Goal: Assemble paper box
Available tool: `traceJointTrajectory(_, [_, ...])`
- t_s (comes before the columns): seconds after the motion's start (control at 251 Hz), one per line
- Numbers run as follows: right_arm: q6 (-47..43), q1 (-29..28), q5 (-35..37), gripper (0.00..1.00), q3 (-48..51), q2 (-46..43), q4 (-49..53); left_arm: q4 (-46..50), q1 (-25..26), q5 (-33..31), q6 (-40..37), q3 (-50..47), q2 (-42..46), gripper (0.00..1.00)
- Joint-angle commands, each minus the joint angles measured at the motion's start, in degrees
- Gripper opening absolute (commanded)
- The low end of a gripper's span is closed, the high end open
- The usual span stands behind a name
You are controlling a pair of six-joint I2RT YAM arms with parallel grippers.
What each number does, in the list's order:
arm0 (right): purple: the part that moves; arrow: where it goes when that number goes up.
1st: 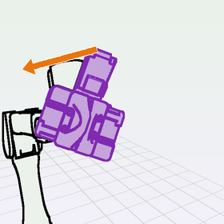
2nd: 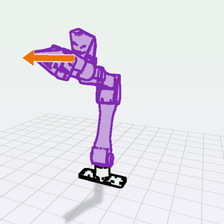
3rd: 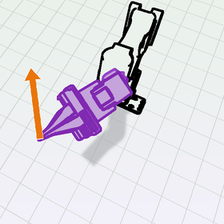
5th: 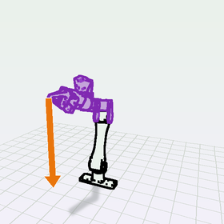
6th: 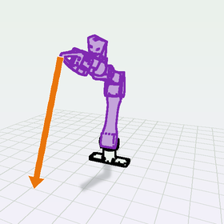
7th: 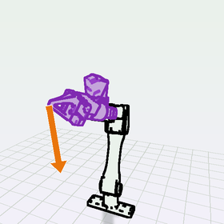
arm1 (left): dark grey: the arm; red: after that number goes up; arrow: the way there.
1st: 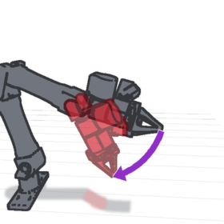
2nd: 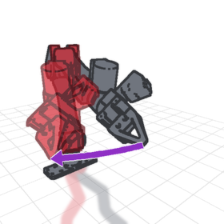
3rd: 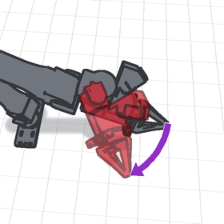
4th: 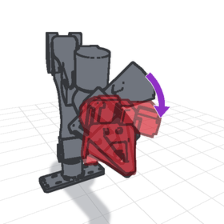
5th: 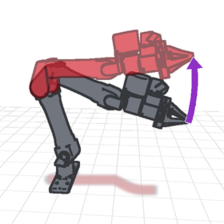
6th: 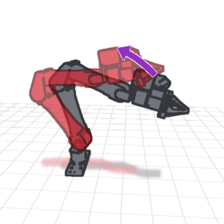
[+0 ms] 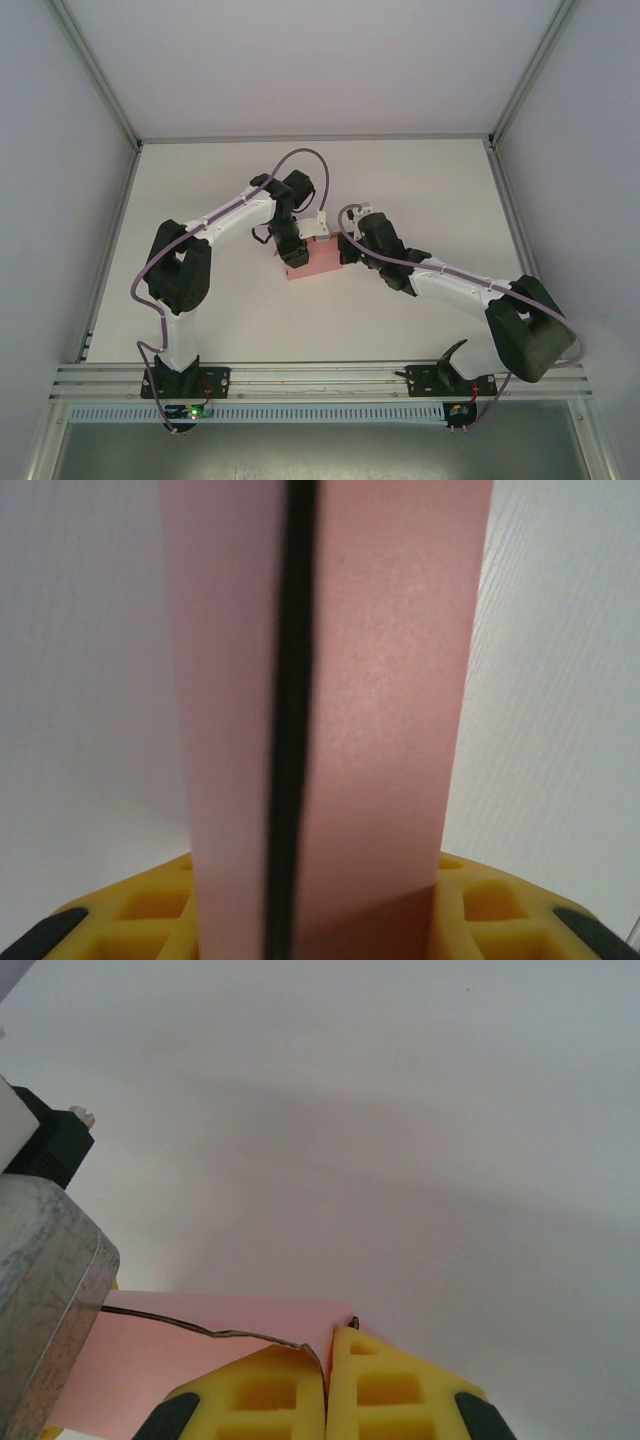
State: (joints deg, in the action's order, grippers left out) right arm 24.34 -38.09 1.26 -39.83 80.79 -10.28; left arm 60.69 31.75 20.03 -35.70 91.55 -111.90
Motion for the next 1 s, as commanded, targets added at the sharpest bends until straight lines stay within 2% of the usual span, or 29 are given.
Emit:
traceJointTrajectory(0.0, [1.23, -4.32, -3.25, 0.00, 4.63, 4.80, 8.51, -9.34, 1.03, 0.89, 0.83, 1.86, -3.29, 0.29])
traceJointTrajectory(0.084, [-1.16, -6.21, -0.67, 0.00, 6.09, 4.10, 7.02, -9.53, 1.03, 0.89, 1.25, 1.89, -3.23, 0.29])
traceJointTrajectory(0.168, [-2.56, -7.26, 1.95, 0.00, 7.95, 3.28, 5.31, -10.21, 1.01, 0.30, 2.15, 1.95, -2.91, 0.35])
traceJointTrajectory(0.216, [-2.02, -7.35, 2.96, 0.00, 8.48, 2.96, 5.12, -10.36, 0.98, -0.09, 2.91, 2.15, -2.41, 0.43])
traceJointTrajectory(0.343, [0.29, -7.60, 6.53, 0.00, 7.72, 2.27, 7.28, -11.03, 1.02, -0.53, 4.87, 2.31, -0.11, 0.54])
traceJointTrajectory(0.395, [0.96, -7.68, 7.41, 0.00, 6.94, 2.01, 8.13, -11.26, 1.01, -0.15, 5.26, 2.17, 1.06, 0.64])
traceJointTrajectory(0.443, [0.96, -7.74, 7.59, 0.00, 6.07, 1.91, 8.62, -11.62, 1.05, -0.15, 5.63, 1.63, 2.29, 0.66])
traceJointTrajectory(0.483, [1.29, -7.95, 8.57, 0.00, 5.23, 1.70, 9.34, -11.64, 1.07, -0.14, 6.11, 1.32, 3.41, 0.73])
traceJointTrajectory(0.531, [1.80, -7.97, 9.16, 0.00, 4.37, 1.65, 10.31, -11.56, 1.08, -0.40, 6.82, 0.88, 4.82, 0.77])
traceJointTrajectory(0.559, [2.06, -8.10, 9.79, 0.00, 3.95, 1.65, 11.01, -11.49, 1.08, -0.67, 7.46, 0.43, 5.71, 0.83])
traceJointTrajectory(0.571, [2.11, -8.14, 9.87, 0.00, 3.77, 1.63, 11.26, -11.47, 1.04, -0.77, 7.55, 0.24, 6.18, 0.96])
traceJointTrajectory(0.583, [2.12, -8.10, 9.90, 0.00, 3.65, 1.61, 11.34, -11.49, 1.08, -0.99, 7.75, -0.04, 6.55, 0.99])
traceJointTrajectory(0.698, [1.92, -8.40, 9.47, 0.00, 2.65, 1.65, 12.13, -14.37, 1.05, -6.50, 10.34, -4.66, 12.01, 1.00])
traceJointTrajectory(0.902, [3.02, -9.15, 11.85, 0.00, 0.94, 1.82, 14.98, -15.20, 1.06, -22.27, 25.73, -12.53, 21.85, 1.00])
traceJointTrajectory(0.994, [3.52, -9.35, 12.61, 0.00, 0.26, 1.82, 15.66, -13.86, 1.34, -22.90, 32.71, -16.53, 25.63, 0.97])
